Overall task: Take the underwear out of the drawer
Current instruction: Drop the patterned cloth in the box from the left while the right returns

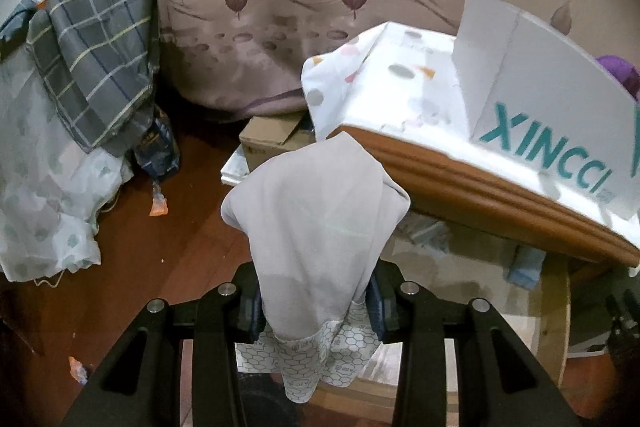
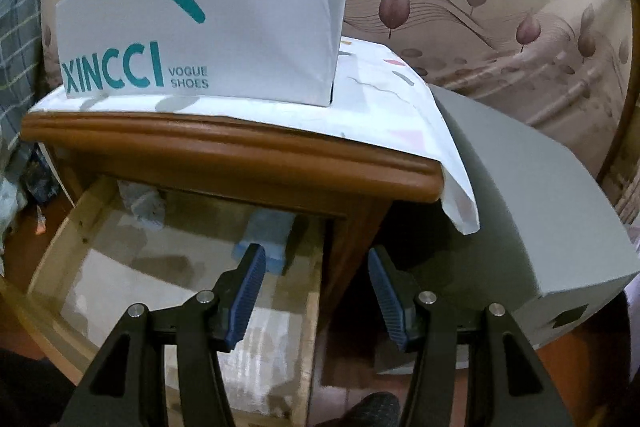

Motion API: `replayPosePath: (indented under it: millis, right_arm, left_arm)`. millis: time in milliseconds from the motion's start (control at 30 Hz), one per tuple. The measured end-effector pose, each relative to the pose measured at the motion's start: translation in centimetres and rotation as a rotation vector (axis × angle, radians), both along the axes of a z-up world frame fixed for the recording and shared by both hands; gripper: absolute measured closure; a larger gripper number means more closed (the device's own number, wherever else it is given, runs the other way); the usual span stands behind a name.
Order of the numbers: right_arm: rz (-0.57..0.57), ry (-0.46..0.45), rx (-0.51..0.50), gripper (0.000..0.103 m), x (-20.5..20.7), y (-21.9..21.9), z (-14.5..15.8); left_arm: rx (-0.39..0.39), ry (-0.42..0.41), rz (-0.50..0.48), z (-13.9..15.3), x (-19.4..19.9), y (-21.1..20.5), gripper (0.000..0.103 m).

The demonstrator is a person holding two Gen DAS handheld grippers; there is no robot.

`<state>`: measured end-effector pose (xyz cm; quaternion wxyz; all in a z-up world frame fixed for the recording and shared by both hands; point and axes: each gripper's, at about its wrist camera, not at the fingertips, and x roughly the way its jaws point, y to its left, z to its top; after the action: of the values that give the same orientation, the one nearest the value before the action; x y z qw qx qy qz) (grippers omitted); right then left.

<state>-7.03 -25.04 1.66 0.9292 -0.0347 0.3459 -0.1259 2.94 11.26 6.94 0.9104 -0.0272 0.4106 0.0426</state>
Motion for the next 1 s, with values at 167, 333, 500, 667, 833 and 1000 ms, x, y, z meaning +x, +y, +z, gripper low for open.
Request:
replayPosePath:
  millis: [167,333,500,667,833,1000]
  right_arm:
    - [-0.017,0.037,0.032,0.048,-0.3,-1.0,-0.6]
    - [-0.064,0.045,0.071,0.048,-0.6,-2.3,-0.8]
    - [-0.135,0.065,0.139,0.048,-0.7,-4.1,-1.1]
    - [-0.177,0.082,0.177,0.048,-0.7,-5.4,-1.4]
    - [-0.189,0.075,0.188,0.048,-0.9,-5.7,-1.2]
    - [-0.181,0.077,0.201,0.048,-1.0,-5.8,-1.1]
  left_arm:
    - [0.013,-0.020,-0.068,2.7,-0.9,-0.8,0.067]
    - [-0.044,-0.022,-0.096,6.6,-0.9,-0.2,0.067]
    - [-0.045,-0.069,-0.121,12.3,-0.2,-0.6,0.067]
    - [-0.056,-0.120,-0.195,17.9,1.0,-2.7,0.067]
    - [-0.097,-0.122,-0.311,21.8,3.5,-7.3,0.067]
    - [-0.101,-0.075,-0.369,22.6,7.2,-12.3,0.067]
